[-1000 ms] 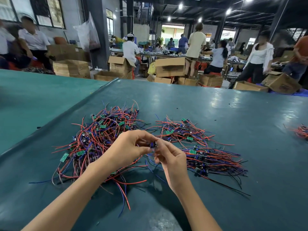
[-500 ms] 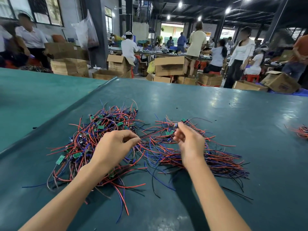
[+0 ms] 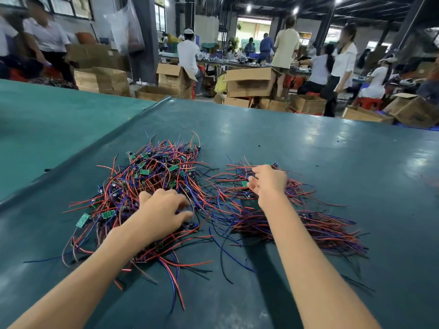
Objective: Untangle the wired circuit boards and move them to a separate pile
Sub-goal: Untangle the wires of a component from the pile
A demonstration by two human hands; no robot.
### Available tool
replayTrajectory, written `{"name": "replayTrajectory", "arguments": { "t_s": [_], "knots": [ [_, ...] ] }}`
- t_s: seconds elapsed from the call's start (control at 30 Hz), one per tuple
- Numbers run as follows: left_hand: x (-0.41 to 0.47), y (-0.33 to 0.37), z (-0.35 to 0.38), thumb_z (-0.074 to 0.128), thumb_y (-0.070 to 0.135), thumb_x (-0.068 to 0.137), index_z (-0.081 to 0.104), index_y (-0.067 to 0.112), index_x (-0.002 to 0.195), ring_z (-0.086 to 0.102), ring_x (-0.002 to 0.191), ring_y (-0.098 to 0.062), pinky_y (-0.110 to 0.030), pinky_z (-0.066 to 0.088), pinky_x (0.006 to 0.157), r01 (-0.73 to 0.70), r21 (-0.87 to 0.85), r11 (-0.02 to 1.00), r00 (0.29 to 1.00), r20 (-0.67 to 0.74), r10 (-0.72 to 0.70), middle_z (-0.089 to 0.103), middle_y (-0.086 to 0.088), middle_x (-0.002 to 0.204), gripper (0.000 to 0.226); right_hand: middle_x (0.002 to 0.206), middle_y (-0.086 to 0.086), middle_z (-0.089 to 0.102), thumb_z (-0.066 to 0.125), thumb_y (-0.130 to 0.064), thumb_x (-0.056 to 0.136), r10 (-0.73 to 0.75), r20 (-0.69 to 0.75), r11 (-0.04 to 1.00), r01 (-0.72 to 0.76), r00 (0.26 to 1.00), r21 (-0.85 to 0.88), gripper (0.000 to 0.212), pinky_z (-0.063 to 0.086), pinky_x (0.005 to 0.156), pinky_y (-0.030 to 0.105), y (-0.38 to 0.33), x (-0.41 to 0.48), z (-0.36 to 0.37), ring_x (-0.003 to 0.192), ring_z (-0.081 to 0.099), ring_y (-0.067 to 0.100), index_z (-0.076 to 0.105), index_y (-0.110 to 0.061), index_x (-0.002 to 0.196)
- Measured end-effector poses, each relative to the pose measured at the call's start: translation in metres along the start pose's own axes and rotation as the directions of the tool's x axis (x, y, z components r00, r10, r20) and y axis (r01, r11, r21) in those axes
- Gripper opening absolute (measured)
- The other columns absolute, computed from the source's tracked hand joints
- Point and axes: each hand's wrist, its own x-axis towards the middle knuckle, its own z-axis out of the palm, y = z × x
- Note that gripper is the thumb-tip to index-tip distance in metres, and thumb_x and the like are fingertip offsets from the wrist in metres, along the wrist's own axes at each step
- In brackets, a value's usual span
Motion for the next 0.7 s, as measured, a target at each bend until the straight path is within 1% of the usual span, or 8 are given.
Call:
{"name": "replayTrajectory", "arguments": {
  "t_s": [0.07,0.1,0.17,0.27,0.3,0.33,0.53,0.7],
  "knots": [
    [0.007,0.006,0.002,0.053,0.036,0.098,0.062,0.03,0.114,0.055,0.115,-0.024,-0.043,0.035,0.094,0.019,-0.169,0.985,0.991,-0.128,-0.041,0.061,0.005,0.113,0.019,0.069,0.007,0.063,0.061,0.001,0.085,-0.221,0.106,0.955,0.238,0.969,-0.178,0.015,0.049,0.056,0.033,0.019,-0.033,0.012,0.057,0.059,0.02,0.065,-0.013,0.087],
    [0.012,0.008,0.003,0.053,0.03,0.098,0.061,0.026,0.118,0.055,0.115,-0.027,-0.045,0.038,0.097,0.025,-0.222,0.975,0.986,-0.157,-0.061,0.06,0.001,0.116,0.022,0.076,0.005,0.07,0.063,-0.002,0.085,-0.342,0.189,0.876,0.385,0.92,-0.29,0.017,0.053,0.065,0.033,0.03,-0.049,0.015,0.067,0.064,0.019,0.071,-0.014,0.094],
    [0.026,0.009,0.007,0.053,0.025,0.099,0.055,0.023,0.133,0.05,0.119,-0.033,-0.048,0.041,0.1,0.039,-0.202,0.979,0.989,-0.132,-0.067,0.054,-0.007,0.127,0.034,0.096,0.005,0.074,0.063,-0.01,0.087,-0.494,0.42,0.583,0.649,0.761,-0.489,0.021,0.051,0.086,0.032,0.057,-0.074,0.019,0.089,0.066,0.02,0.074,-0.013,0.104],
    [0.045,0.003,0.013,0.052,0.026,0.101,0.048,0.015,0.143,0.043,0.125,-0.039,-0.05,0.041,0.104,0.102,-0.084,0.991,0.994,-0.025,-0.105,0.046,-0.016,0.136,0.044,0.115,0.012,0.062,0.055,-0.022,0.092,-0.425,0.669,0.145,0.775,0.611,-0.615,0.03,0.045,0.091,0.041,0.096,-0.096,0.02,0.105,0.055,0.031,0.065,-0.011,0.117],
    [0.049,0.001,0.014,0.052,0.025,0.101,0.049,0.01,0.141,0.044,0.126,-0.04,-0.049,0.04,0.106,0.115,-0.091,0.989,0.993,-0.007,-0.116,0.045,-0.018,0.136,0.043,0.115,0.013,0.06,0.052,-0.024,0.092,-0.421,0.7,0.042,0.783,0.577,-0.62,0.03,0.044,0.089,0.042,0.104,-0.099,0.018,0.104,0.053,0.034,0.064,-0.01,0.116],
    [0.053,-0.001,0.015,0.054,0.023,0.099,0.051,0.007,0.138,0.046,0.125,-0.04,-0.048,0.04,0.107,0.116,-0.11,0.987,0.993,0.004,-0.117,0.044,-0.019,0.134,0.042,0.113,0.014,0.06,0.05,-0.024,0.093,-0.438,0.711,0.004,0.792,0.551,-0.611,0.029,0.044,0.086,0.043,0.108,-0.099,0.016,0.102,0.053,0.035,0.065,-0.009,0.113],
    [0.058,-0.004,0.002,0.054,0.004,0.086,0.06,0.009,0.111,0.059,0.103,-0.037,-0.046,0.051,0.089,-0.006,-0.008,1.0,1.0,0.016,0.006,0.049,-0.013,0.114,0.026,0.094,0.015,0.063,0.058,-0.011,0.093,-0.508,0.678,0.175,0.835,0.531,-0.522,0.014,0.045,0.081,0.045,0.11,-0.092,0.007,0.088,0.054,0.034,0.07,-0.004,0.094],
    [0.06,-0.012,-0.013,0.056,0.012,0.093,0.067,0.026,0.11,0.048,0.118,-0.025,-0.038,0.043,0.092,-0.207,0.311,0.928,0.977,0.009,0.215,0.053,0.001,0.12,0.025,0.096,0.01,0.068,0.058,-0.008,0.091,-0.561,0.653,0.235,0.854,0.51,-0.464,0.017,0.049,0.08,0.039,0.108,-0.098,0.006,0.091,0.058,0.027,0.068,-0.005,0.104]
  ]
}}
